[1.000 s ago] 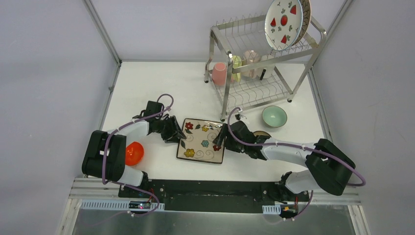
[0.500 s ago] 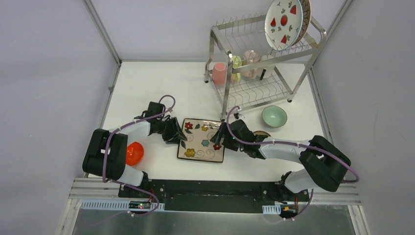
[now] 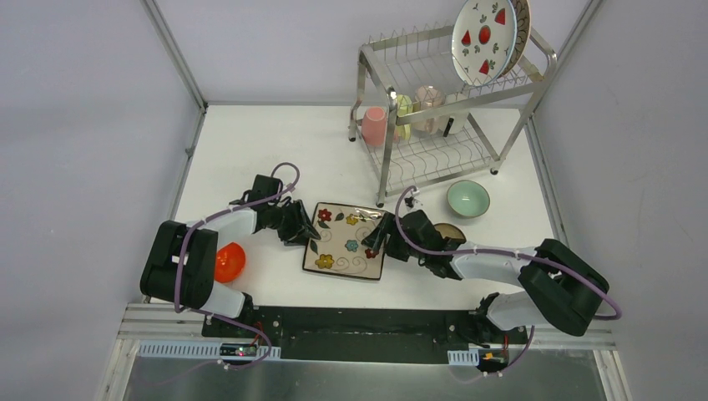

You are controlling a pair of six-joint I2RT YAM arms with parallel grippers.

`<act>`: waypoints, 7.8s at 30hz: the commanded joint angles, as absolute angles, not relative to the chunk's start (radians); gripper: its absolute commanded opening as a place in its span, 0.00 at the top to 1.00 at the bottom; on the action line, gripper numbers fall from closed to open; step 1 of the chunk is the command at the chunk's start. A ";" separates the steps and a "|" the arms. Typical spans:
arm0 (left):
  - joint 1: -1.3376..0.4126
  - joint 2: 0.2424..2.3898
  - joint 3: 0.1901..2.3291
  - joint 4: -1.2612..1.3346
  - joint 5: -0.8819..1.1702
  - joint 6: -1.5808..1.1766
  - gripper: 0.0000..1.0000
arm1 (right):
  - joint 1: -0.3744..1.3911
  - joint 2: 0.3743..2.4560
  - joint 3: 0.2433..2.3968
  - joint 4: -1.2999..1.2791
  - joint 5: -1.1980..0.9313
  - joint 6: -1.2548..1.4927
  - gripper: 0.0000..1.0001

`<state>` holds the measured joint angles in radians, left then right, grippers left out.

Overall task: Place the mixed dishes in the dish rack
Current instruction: Pick up the plate at the center of the board, then insert the plate into the dish rack.

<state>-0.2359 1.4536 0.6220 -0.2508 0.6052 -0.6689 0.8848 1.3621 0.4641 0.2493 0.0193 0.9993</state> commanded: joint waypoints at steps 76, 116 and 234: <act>-0.278 1.092 0.681 -0.431 0.784 -0.577 0.01 | 0.911 0.528 0.572 -0.281 0.136 0.960 1.00; -0.252 1.085 0.815 -0.597 0.683 -0.393 0.05 | 0.910 0.639 1.131 -0.243 0.027 0.920 1.00; -0.245 1.105 0.783 -0.595 0.809 -0.295 0.11 | 0.195 1.542 2.300 -0.308 -0.087 -0.176 1.00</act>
